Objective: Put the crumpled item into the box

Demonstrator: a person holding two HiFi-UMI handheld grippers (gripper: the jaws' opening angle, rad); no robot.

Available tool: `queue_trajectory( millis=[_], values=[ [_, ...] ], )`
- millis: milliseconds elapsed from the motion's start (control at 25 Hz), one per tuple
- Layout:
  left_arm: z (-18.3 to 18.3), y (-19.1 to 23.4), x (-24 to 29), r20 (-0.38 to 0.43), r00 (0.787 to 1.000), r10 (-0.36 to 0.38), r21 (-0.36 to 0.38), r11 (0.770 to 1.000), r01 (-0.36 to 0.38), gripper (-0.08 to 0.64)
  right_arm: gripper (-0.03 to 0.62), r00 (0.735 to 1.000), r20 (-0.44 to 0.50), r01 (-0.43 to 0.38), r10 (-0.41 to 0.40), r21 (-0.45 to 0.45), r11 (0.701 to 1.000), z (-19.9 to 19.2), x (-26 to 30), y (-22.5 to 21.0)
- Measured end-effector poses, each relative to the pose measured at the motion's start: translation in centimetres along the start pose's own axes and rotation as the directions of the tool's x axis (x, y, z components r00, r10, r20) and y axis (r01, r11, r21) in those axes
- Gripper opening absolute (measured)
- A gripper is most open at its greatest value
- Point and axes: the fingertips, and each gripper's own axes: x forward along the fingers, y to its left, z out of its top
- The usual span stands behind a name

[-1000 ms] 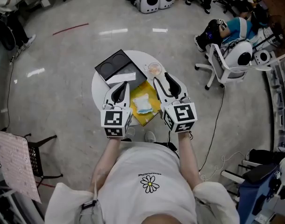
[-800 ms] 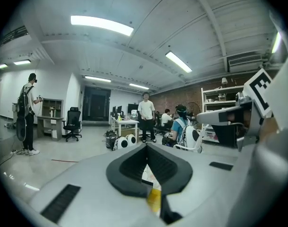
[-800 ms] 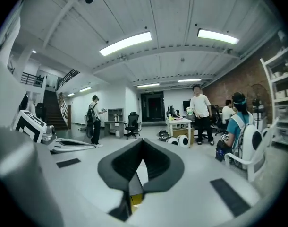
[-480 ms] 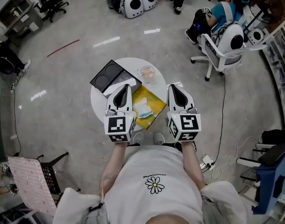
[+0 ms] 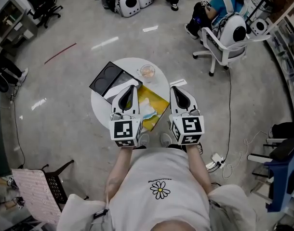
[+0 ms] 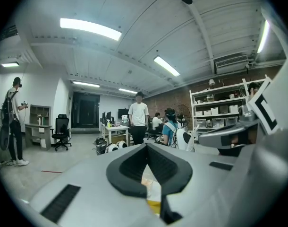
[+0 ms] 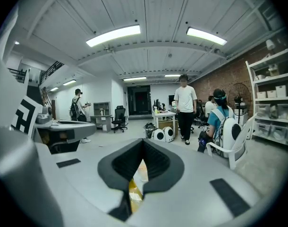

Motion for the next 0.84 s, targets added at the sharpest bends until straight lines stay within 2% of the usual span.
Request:
queue_trajectory(
  millis=[840],
  values=[
    [0.29,-0.12,-0.58,0.0,1.0,-0.002,0.012,1.0,0.002,0.0,0.003,1.0,-0.016,-0.002,0.001,-0.032,0.999,-0.35,-0.65,0.58]
  ],
)
